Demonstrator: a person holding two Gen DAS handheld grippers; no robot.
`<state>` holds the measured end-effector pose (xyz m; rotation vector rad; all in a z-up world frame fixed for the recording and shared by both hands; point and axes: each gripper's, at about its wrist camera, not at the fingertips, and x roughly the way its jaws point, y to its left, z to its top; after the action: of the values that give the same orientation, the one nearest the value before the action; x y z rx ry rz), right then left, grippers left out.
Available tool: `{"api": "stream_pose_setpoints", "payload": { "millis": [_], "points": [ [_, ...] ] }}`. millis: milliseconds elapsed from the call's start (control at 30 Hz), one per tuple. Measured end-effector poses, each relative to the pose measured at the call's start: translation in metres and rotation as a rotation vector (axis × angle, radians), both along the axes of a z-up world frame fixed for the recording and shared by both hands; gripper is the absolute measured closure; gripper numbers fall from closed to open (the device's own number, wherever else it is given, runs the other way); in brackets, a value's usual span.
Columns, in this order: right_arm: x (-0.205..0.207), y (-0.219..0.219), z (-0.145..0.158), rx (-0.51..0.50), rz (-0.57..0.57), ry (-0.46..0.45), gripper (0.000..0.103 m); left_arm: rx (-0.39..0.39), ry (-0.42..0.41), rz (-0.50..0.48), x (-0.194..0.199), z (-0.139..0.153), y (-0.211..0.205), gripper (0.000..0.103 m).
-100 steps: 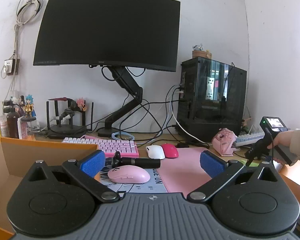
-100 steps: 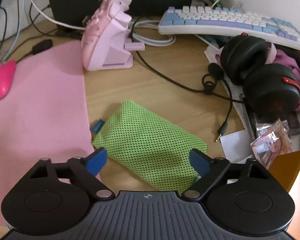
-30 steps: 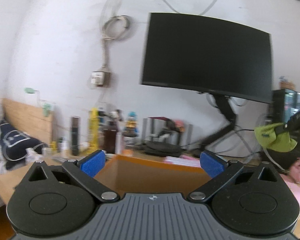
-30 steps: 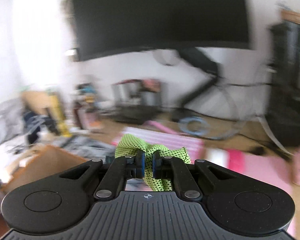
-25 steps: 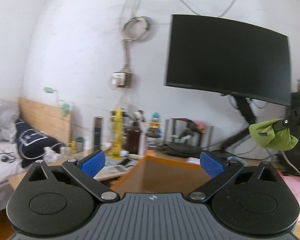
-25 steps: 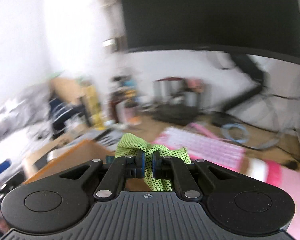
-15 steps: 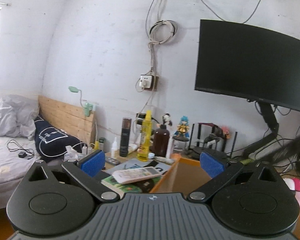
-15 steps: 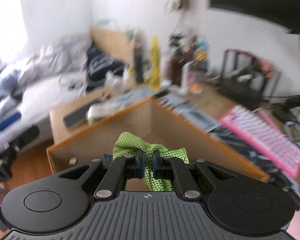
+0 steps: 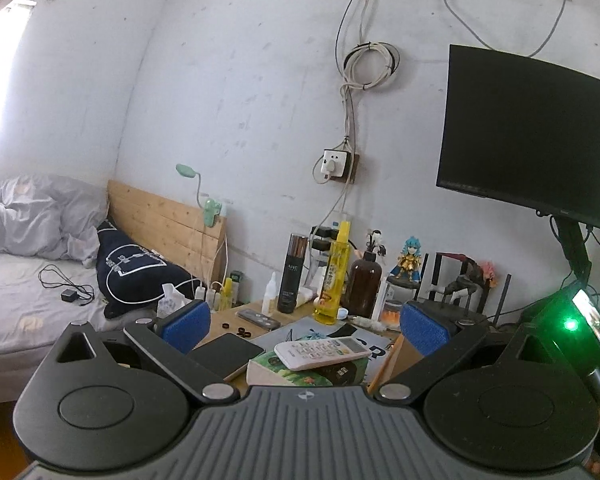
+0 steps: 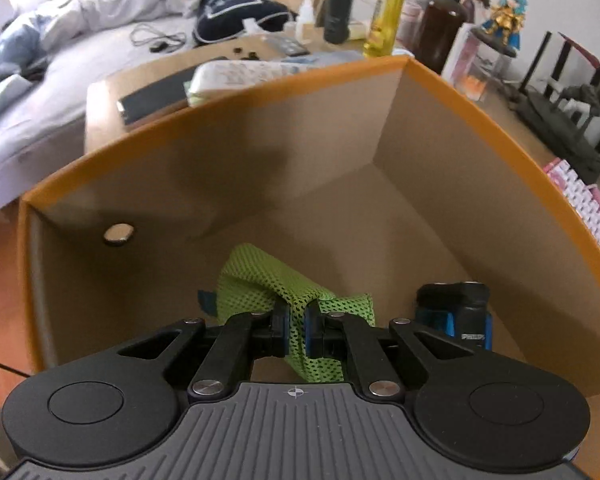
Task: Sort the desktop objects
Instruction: 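Drop the pouch into the box by opening the right gripper, then move the left gripper toward the white remote control beside the box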
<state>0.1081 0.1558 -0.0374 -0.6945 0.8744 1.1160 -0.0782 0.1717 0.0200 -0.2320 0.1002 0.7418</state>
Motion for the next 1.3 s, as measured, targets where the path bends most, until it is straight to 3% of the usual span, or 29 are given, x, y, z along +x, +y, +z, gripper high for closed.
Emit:
{"api": "stream_pose_setpoints", "payload": {
  "millis": [67, 167, 267, 300, 400, 533, 667, 833, 933, 1033, 1300],
  "points": [
    [0.0, -0.003, 0.002, 0.003, -0.013, 0.021, 0.092, -0.001, -0.001, -0.008, -0.001, 0.0, 0.001, 0.0],
    [-0.003, -0.012, 0.011, 0.011, -0.032, 0.003, 0.076, -0.01, -0.003, -0.013, -0.001, -0.001, 0.004, 0.0],
    [-0.003, -0.025, 0.022, 0.051, -0.057, -0.008, 0.065, -0.016, -0.008, -0.019, -0.002, -0.001, 0.006, 0.0],
    [-0.001, -0.031, 0.028, 0.071, -0.067, -0.005, 0.052, -0.017, -0.01, -0.022, -0.002, -0.001, 0.006, 0.0],
    [-0.002, -0.059, 0.052, 0.169, -0.1, 0.0, 0.026, -0.019, -0.02, -0.039, -0.003, 0.001, 0.005, 0.0],
    [-0.01, -0.103, 0.088, 0.313, -0.13, -0.007, 0.02, -0.066, -0.057, -0.122, -0.005, 0.004, 0.005, 0.0],
    [-0.028, -0.161, 0.12, 0.474, -0.183, -0.077, 0.017, -0.044, -0.076, -0.169, -0.003, 0.007, -0.003, 0.0],
    [-0.051, -0.234, 0.135, 0.634, -0.267, -0.167, 0.011, -0.029, -0.069, -0.208, 0.005, 0.007, -0.012, 0.0],
    [-0.065, -0.275, 0.135, 0.711, -0.34, -0.242, 0.01, -0.034, -0.065, -0.229, 0.011, 0.006, -0.018, 0.0],
    [-0.08, -0.313, 0.128, 0.776, -0.452, -0.359, 0.0, -0.026, -0.063, -0.264, 0.015, 0.005, -0.025, 0.0],
    [-0.121, -0.369, 0.082, 0.822, -0.614, -0.6, 0.0, 0.019, -0.081, -0.387, 0.022, -0.008, -0.046, 0.0]
  ]
}}
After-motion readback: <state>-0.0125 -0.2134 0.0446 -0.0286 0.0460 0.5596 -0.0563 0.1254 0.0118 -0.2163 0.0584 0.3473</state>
